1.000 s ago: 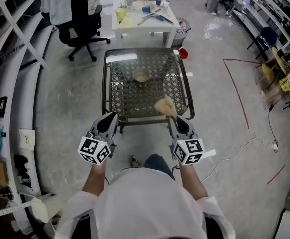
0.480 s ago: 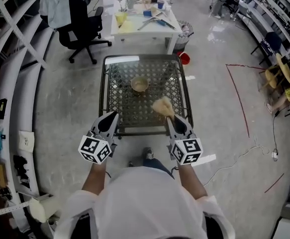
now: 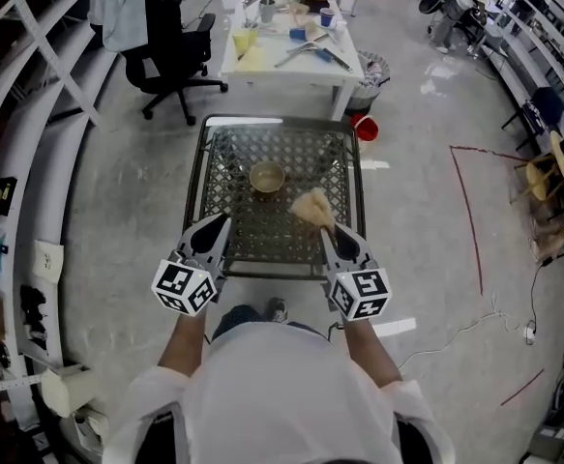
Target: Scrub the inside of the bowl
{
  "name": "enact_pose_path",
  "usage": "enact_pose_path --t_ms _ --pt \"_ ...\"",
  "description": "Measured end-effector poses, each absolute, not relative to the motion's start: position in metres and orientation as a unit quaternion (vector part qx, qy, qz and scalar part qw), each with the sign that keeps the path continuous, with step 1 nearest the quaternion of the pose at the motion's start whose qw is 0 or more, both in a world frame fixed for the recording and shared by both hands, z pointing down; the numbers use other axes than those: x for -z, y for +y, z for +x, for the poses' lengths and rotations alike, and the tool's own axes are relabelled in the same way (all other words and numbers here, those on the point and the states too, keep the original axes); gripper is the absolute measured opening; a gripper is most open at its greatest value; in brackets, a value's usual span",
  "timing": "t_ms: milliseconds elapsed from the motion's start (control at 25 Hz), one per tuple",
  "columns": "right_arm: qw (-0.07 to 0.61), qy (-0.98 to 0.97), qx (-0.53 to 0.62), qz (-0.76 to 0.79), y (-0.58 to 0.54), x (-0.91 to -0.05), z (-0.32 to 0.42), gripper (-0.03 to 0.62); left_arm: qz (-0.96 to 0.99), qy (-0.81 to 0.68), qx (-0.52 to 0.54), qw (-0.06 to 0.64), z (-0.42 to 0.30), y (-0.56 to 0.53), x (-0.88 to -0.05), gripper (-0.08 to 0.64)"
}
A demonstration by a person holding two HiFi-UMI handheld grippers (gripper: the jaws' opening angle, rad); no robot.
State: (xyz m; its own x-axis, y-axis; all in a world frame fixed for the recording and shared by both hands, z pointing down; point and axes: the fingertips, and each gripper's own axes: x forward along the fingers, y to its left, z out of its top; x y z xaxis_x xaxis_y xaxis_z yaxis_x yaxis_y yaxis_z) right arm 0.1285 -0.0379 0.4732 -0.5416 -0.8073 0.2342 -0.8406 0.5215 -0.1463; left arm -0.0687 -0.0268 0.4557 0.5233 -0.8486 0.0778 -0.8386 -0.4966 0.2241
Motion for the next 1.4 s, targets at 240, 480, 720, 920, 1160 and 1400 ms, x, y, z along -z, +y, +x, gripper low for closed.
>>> enact_pose_path --t_ms 240,480,720,920,1160,1400 --pt "0.075 -0.877 -0.130 0.457 -0.054 -0.485 0.130 0.069 0.855 -0.501 0.022 0.132 -0.063 -0.039 -0.468 0.044" --pt "0.076 -0.873 -0.138 0.462 -0.079 -0.492 0.123 0.069 0.856 -0.497 0.019 0.140 -0.070 -0.068 -0.477 0.044" --pt "0.076 -0.866 -0.143 0.473 -0.107 -0.491 0.117 0.069 0.864 -0.483 0.013 0.143 -0.076 -0.106 -0.475 0.044" --pt "0.073 -0.862 -0.142 0.480 -0.137 -0.488 0.106 0.069 0.870 -0.471 0.010 0.142 -0.083 -0.142 -0.473 0.044" --pt "0.072 -0.860 -0.139 0.486 -0.165 -0.486 0.098 0.069 0.878 -0.459 0.001 0.136 -0.084 -0.176 -0.472 0.044" --pt "0.076 -0.856 -0.144 0.491 -0.187 -0.490 0.092 0.069 0.880 -0.454 -0.013 0.136 -0.087 -0.202 -0.479 0.044"
